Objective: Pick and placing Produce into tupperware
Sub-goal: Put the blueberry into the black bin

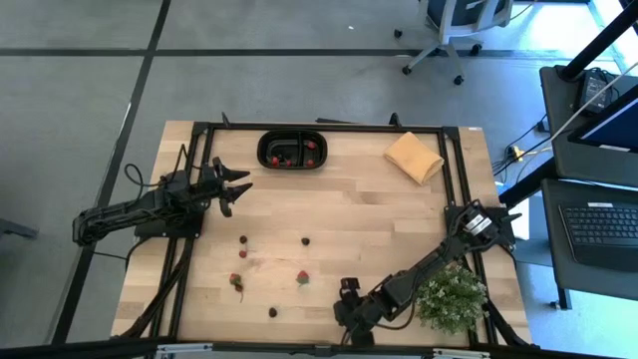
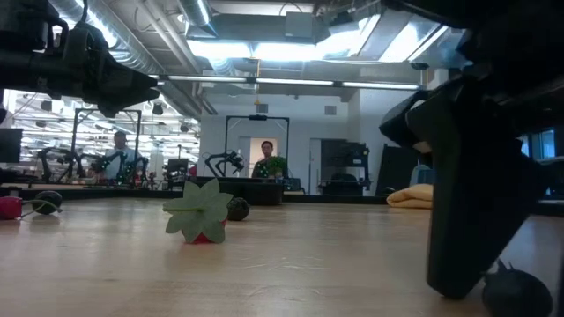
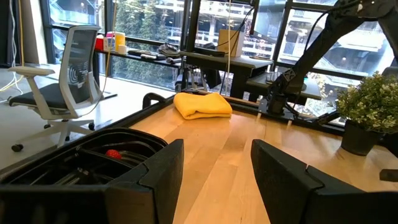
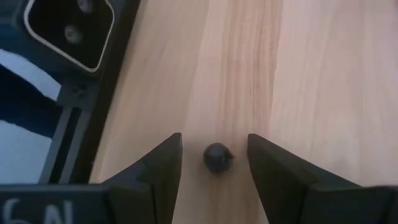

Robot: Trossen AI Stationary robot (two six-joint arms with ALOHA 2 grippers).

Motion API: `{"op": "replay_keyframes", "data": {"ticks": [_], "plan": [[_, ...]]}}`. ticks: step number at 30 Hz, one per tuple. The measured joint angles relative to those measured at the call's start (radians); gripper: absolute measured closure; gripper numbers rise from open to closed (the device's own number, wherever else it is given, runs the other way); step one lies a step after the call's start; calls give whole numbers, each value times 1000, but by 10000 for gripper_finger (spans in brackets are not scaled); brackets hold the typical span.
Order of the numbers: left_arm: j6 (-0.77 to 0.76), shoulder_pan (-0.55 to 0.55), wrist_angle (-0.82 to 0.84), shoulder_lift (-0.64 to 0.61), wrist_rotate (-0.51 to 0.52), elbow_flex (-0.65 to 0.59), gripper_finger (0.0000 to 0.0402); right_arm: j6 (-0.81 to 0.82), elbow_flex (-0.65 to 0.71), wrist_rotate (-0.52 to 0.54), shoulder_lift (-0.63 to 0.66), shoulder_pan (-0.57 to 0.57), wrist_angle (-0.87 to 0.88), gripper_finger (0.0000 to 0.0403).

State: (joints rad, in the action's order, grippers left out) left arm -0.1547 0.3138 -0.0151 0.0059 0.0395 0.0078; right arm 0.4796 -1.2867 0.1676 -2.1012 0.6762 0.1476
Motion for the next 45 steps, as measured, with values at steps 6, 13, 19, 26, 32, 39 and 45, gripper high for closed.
{"op": "replay_keyframes", "data": {"ticks": [6,13,19,26,32,39,45], "plan": [[-1,0,0,0,0,0,220,57,-2,3,-15,0,5,250],[-2,0,0,0,0,0,220,63,-3,-24,-17,-2,50,313],[-2,0,0,0,0,0,220,65,-2,-46,-17,-3,60,338],[-2,0,0,0,0,0,220,120,-13,-56,-18,-8,76,340],[-3,0,0,0,0,0,220,149,-119,-94,-25,-51,235,342],[-3,0,0,0,0,0,220,-24,-290,-71,-28,-179,582,344],[-3,0,0,0,0,0,220,-199,-399,-66,-28,-311,685,344]]}}
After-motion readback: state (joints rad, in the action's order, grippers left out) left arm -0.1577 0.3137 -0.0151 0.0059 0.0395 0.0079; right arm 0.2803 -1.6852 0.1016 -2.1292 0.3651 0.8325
